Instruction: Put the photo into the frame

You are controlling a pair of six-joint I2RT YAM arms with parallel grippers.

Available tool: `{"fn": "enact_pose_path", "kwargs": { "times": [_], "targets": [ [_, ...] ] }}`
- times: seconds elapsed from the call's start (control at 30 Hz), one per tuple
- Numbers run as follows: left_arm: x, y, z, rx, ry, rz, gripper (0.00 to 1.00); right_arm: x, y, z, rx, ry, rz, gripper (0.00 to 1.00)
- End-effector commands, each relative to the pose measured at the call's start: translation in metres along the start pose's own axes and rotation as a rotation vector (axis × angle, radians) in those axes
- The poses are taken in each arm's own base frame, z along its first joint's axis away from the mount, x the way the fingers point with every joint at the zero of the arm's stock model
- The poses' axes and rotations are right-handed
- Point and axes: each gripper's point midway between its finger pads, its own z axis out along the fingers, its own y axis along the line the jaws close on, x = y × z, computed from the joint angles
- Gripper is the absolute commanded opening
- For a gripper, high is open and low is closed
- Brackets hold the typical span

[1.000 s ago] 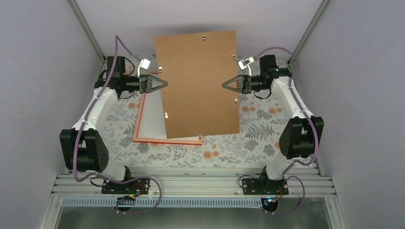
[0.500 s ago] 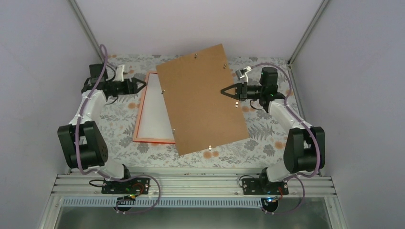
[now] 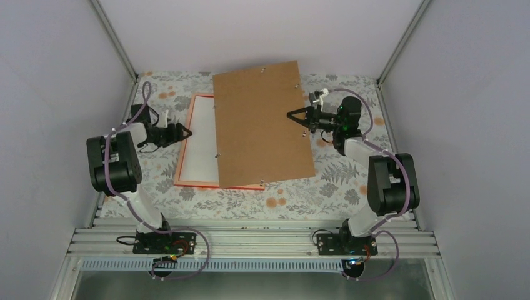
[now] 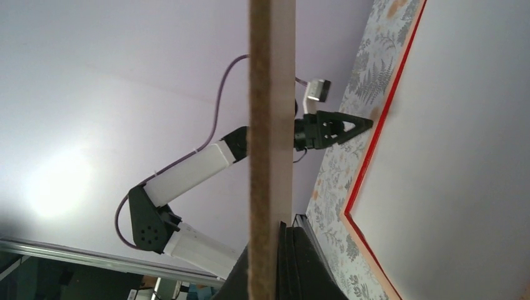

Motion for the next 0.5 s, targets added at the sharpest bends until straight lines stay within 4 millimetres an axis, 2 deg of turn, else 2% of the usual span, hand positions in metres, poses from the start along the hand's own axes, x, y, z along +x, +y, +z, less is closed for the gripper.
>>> {"fn": "enact_pose_path", "kwargs": {
  "times": [0.0,0.17,0.3,0.37,0.4,0.47],
  "targets": [
    [0.03,-0.024,0.021,0.15,0.079,-0.011,0.73,-0.004,0.013,0.005,-0.044,-0.006,-0.062,0.04],
    [0.062,-0.039,0.03,0.188,0.137,0.001,0.72,-0.003,-0.002,0.006,-0.016,0.0,-0.029,0.04],
    [0.069,-0.053,0.028,0.221,0.148,0.05,0.72,-0.002,-0.013,0.007,0.011,0.003,-0.016,0.04],
    [0.062,-0.059,0.022,0.228,0.125,0.084,0.7,-0.001,-0.01,0.007,-0.015,0.009,-0.031,0.04],
    [0.051,-0.066,0.015,0.242,0.096,0.113,0.7,-0.002,-0.008,0.008,-0.037,0.009,-0.033,0.04],
    [0.025,-0.091,-0.007,0.308,0.018,0.189,0.7,-0.011,0.015,0.012,-0.084,0.001,-0.107,0.04]
  ]
}}
